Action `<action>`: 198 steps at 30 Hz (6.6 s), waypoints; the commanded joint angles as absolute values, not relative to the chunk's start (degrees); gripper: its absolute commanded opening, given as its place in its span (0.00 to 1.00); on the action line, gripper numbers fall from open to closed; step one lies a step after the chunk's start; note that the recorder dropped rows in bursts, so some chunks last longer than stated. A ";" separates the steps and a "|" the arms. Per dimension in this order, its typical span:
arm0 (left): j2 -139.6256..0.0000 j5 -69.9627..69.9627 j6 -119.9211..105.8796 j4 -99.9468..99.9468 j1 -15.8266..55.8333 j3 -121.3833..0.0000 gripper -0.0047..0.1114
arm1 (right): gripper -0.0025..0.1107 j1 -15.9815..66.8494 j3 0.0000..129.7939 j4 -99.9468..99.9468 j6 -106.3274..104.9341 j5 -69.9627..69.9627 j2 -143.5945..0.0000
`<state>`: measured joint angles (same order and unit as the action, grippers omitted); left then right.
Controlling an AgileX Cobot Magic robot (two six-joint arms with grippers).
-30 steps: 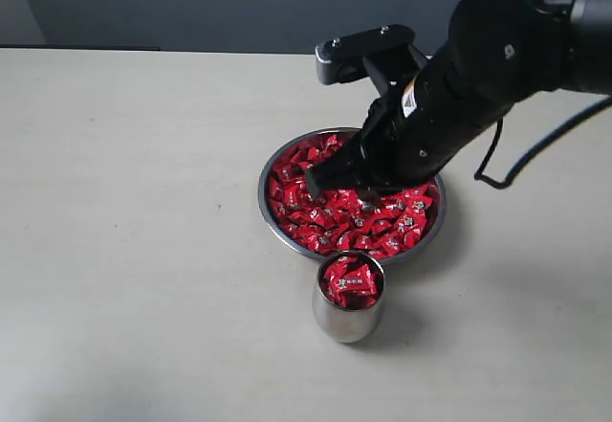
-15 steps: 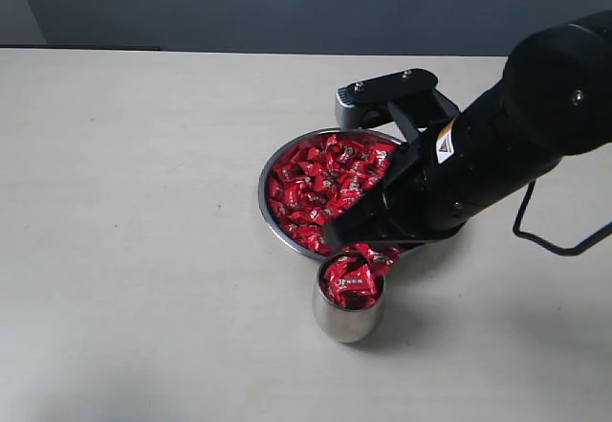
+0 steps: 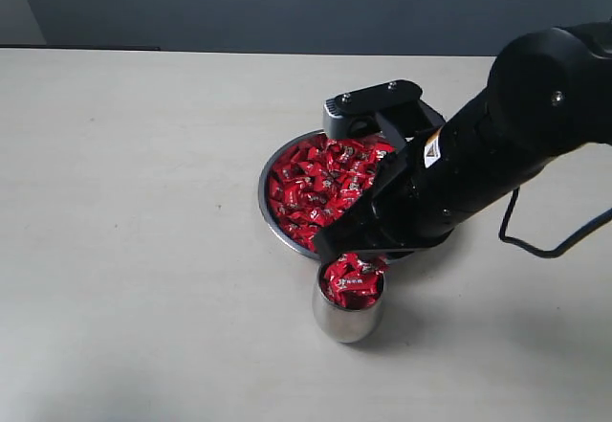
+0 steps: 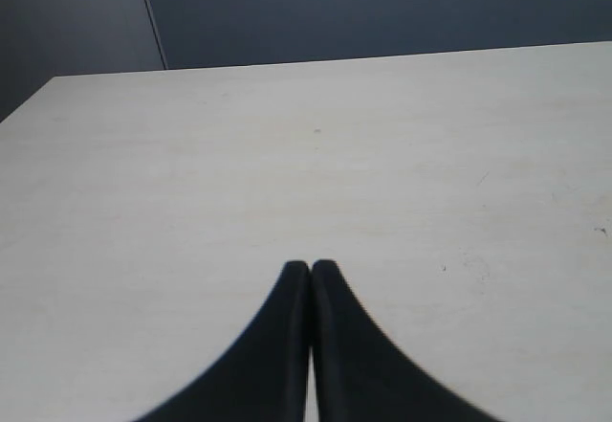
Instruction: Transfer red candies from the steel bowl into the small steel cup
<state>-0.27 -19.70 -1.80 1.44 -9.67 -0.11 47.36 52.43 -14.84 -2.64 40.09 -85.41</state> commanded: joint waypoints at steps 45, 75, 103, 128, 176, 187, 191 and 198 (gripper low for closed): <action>0.00 -19.14 -1.68 1.55 -9.77 0.00 0.04 | 0.30 47.47 52.23 -15.32 -4.66 37.23 -91.46; 0.00 -19.14 -1.68 1.55 -9.77 0.00 0.04 | 0.30 47.47 52.91 -3.92 -3.92 27.86 -73.20; 0.00 -19.14 -1.68 1.55 -9.77 0.00 0.04 | 0.02 47.47 52.67 -0.47 3.38 29.25 -64.17; 0.00 -19.14 -1.68 1.55 -9.77 0.00 0.04 | 0.02 17.93 52.67 -6.92 -8.26 31.86 -59.87; 0.00 -19.14 -1.68 1.55 -9.77 0.00 0.04 | 0.02 -3.25 3.14 -9.08 -15.86 19.11 0.00; 0.00 -19.14 -1.68 1.55 -9.77 0.00 0.04 | 0.02 -3.25 2.49 -9.30 -15.81 23.28 0.00; 0.00 -19.14 -1.68 1.55 -9.77 0.00 0.04 | 0.02 -3.25 0.00 -11.60 -15.38 21.09 0.00; 0.00 -19.14 -1.68 1.55 -9.77 0.00 0.04 | 0.02 -3.25 0.00 -12.09 -14.85 20.88 0.00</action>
<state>-0.27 -19.70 -1.80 1.44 -9.67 -0.11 -3.05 0.27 -11.69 -15.04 21.71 -0.22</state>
